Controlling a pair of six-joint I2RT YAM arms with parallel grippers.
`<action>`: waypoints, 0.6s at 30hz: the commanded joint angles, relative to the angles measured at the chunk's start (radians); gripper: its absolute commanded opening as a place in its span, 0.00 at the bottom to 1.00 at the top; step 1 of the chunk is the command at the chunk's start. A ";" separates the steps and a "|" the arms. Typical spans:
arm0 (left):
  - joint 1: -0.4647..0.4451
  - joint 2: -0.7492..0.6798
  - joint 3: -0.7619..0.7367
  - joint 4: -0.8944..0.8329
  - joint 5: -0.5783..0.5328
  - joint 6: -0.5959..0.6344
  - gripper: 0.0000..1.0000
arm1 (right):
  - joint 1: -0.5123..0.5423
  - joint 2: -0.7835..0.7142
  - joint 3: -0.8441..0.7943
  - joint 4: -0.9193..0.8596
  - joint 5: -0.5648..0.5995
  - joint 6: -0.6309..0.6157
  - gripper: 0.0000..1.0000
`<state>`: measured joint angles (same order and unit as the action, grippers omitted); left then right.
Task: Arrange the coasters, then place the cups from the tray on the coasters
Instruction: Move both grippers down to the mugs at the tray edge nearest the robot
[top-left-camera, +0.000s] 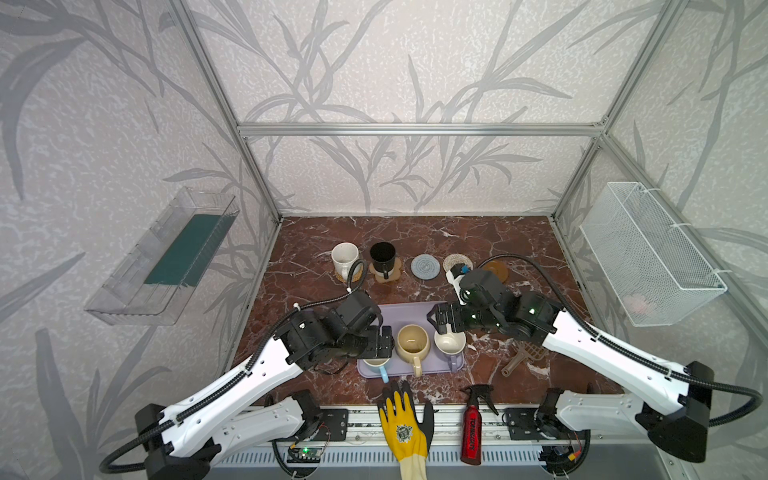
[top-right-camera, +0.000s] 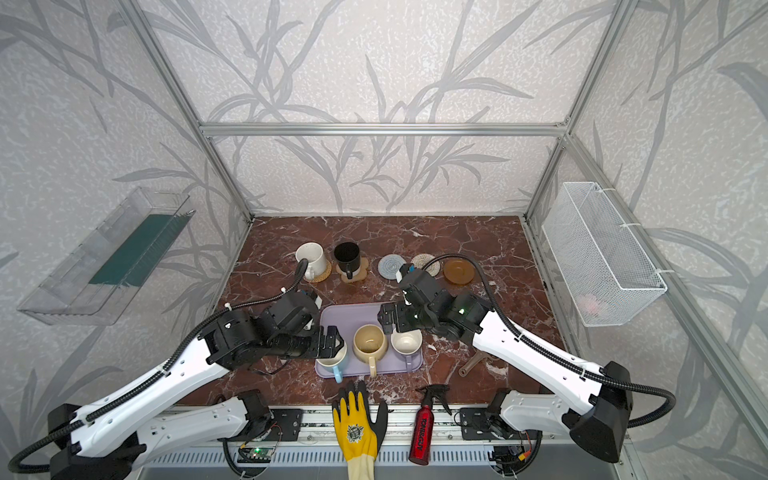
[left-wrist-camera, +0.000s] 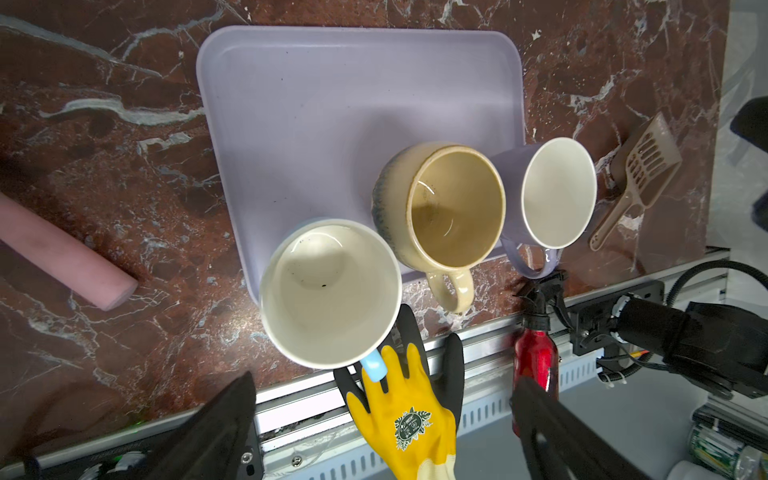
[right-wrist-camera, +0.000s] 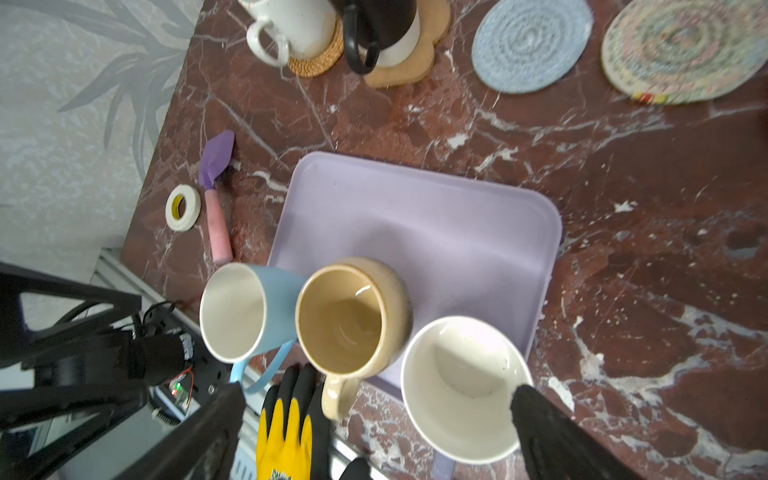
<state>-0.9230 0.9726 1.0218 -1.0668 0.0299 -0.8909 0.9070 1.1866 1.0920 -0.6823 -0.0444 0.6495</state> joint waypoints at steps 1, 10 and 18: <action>-0.066 0.030 -0.011 -0.046 -0.124 -0.087 0.98 | 0.030 -0.045 -0.024 -0.043 -0.040 0.026 0.99; -0.209 0.115 -0.002 -0.108 -0.233 -0.186 0.99 | 0.088 -0.149 -0.150 0.013 -0.033 0.094 0.99; -0.271 0.120 -0.017 -0.145 -0.277 -0.247 0.99 | 0.097 -0.140 -0.193 0.042 -0.032 0.122 0.99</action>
<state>-1.1839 1.0958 1.0191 -1.1488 -0.1852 -1.0855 0.9916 1.0454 0.9054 -0.6678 -0.0792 0.7521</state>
